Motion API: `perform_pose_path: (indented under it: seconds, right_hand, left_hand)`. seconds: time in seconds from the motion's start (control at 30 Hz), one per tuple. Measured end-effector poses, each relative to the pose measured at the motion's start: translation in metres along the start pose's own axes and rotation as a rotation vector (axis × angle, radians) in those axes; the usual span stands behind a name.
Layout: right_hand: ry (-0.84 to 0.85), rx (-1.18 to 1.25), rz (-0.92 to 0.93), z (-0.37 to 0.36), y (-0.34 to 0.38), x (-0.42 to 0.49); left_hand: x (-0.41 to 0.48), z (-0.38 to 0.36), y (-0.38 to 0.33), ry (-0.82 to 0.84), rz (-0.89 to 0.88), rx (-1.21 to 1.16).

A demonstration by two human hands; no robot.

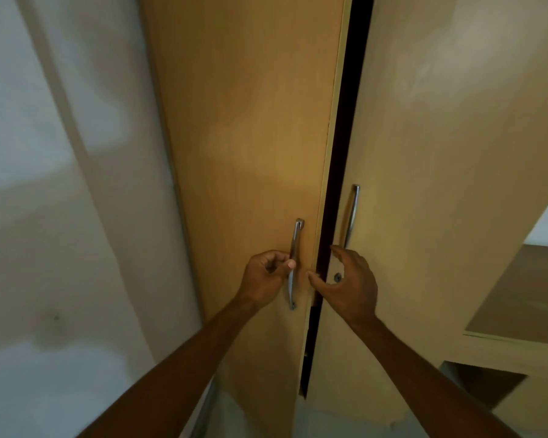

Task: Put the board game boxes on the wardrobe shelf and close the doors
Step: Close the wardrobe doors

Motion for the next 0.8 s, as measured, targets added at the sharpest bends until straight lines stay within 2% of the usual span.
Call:
perform_pose_path:
  seconds: [0.17,0.33,0.8]
  right_hand:
    - [-0.114,-0.12,-0.016,0.0,-0.021,0.048]
    - [-0.199,-0.257,-0.031,-0.007,-0.039,0.096]
    - [-0.141,-0.36,-0.075,-0.05,-0.062,0.153]
  left_hand:
    - [0.044,-0.036,0.018,0.026,0.016,-0.009]
    - [0.086,-0.062,0.036,-0.02,-0.002,-0.002]
    - [0.149,-0.086,0.052,-0.09,-0.076,0.067]
Point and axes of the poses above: each hand's wrist, its own x-axis towards the middle knuckle, its own z-axis out of the back of the hand, y = z × x, the point moved 9 cm from there along x, towards the middle knuckle, and after that the axes turned 14 degrees about -z, right-handed, at the moved point
